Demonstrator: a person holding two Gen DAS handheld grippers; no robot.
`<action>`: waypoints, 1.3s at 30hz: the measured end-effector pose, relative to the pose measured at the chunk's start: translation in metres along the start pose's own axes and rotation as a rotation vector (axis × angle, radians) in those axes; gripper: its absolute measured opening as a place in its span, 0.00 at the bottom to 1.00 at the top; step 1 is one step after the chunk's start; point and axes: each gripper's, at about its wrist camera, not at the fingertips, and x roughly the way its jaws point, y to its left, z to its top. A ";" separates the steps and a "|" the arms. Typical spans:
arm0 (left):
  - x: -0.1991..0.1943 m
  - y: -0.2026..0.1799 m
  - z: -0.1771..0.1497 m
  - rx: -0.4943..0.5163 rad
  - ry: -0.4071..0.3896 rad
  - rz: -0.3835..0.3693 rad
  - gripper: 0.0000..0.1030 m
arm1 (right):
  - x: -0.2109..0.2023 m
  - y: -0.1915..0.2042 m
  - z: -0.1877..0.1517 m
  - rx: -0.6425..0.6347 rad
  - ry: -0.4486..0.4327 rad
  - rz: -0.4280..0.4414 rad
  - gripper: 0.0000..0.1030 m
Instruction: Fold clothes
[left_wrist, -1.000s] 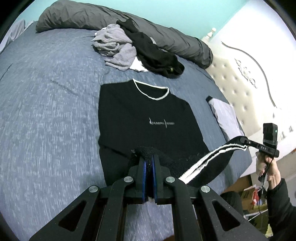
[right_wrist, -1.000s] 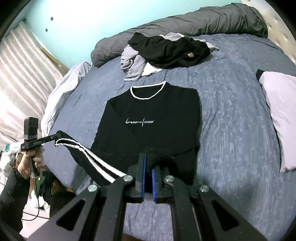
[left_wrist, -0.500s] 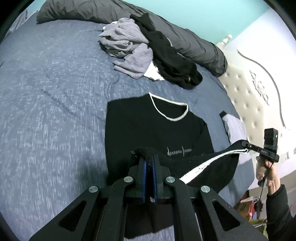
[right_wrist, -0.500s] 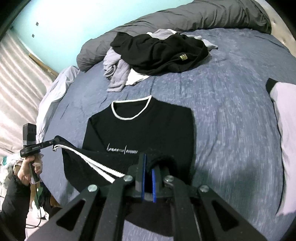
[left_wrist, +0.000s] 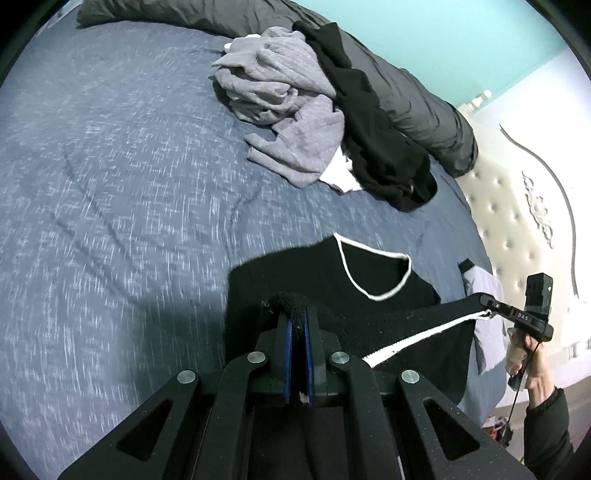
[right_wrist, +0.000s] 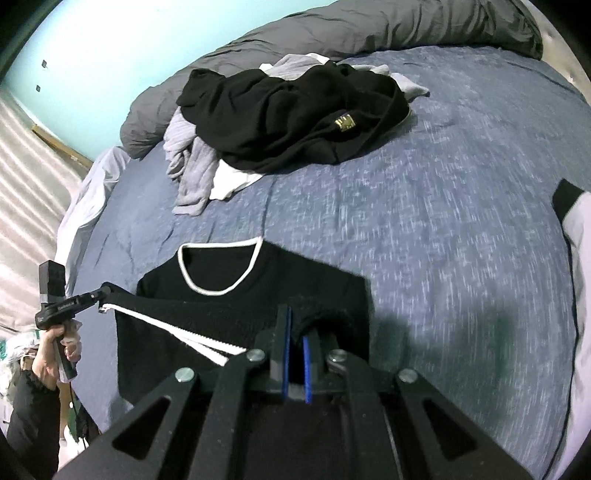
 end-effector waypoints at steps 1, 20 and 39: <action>0.004 0.002 0.003 -0.003 0.002 0.001 0.06 | 0.004 -0.002 0.003 0.001 0.001 -0.004 0.05; 0.058 0.029 0.023 -0.093 -0.002 -0.007 0.20 | 0.074 -0.041 0.019 0.097 -0.075 -0.007 0.10; 0.043 -0.008 0.019 0.234 -0.090 0.265 0.67 | 0.050 -0.007 0.013 -0.166 -0.165 -0.161 0.49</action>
